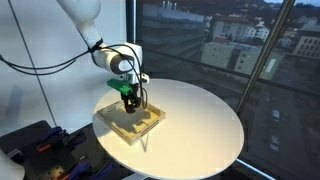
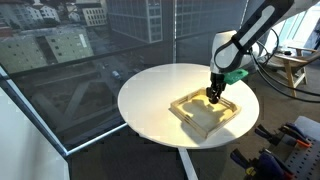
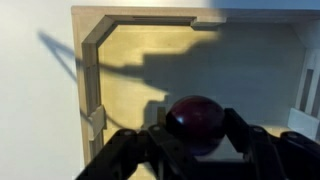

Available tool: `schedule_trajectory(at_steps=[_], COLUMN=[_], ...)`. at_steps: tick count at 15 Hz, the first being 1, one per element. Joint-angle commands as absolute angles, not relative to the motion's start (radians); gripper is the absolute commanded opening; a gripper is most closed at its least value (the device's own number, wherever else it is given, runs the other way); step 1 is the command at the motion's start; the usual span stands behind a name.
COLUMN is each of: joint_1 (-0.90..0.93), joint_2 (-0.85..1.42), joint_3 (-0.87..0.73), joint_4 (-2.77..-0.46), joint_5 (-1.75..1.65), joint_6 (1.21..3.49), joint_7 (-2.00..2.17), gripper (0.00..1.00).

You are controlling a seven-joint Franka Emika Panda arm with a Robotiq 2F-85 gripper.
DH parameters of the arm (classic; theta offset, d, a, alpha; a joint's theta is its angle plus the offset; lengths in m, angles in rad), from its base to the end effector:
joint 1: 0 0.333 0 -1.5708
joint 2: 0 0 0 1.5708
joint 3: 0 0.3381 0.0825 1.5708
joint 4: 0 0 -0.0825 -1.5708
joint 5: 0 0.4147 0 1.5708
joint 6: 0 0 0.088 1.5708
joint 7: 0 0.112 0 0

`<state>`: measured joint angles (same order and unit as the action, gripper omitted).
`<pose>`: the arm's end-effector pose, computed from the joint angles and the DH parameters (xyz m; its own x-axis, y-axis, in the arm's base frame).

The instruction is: Put the plum plush toy on the tray

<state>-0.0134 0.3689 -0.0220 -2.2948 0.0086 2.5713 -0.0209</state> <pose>0.5398 -0.0197 0.1687 0.9955 -0.0208 -0.0922 -0.0207 -0.9998 0.0020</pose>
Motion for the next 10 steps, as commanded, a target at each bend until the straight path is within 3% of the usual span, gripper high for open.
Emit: schedule_trajectory(at_steps=[1, 10], joint_1=[-0.019, -0.017], joint_2=[0.402, 0.448], joint_3=[-0.025, -0.038], joint_4=[-2.269, -2.246], joint_5=[0.012, 0.008], joint_6=[2.588, 2.597], joint_7=[-0.002, 0.019], gripper=[0.34, 0.34])
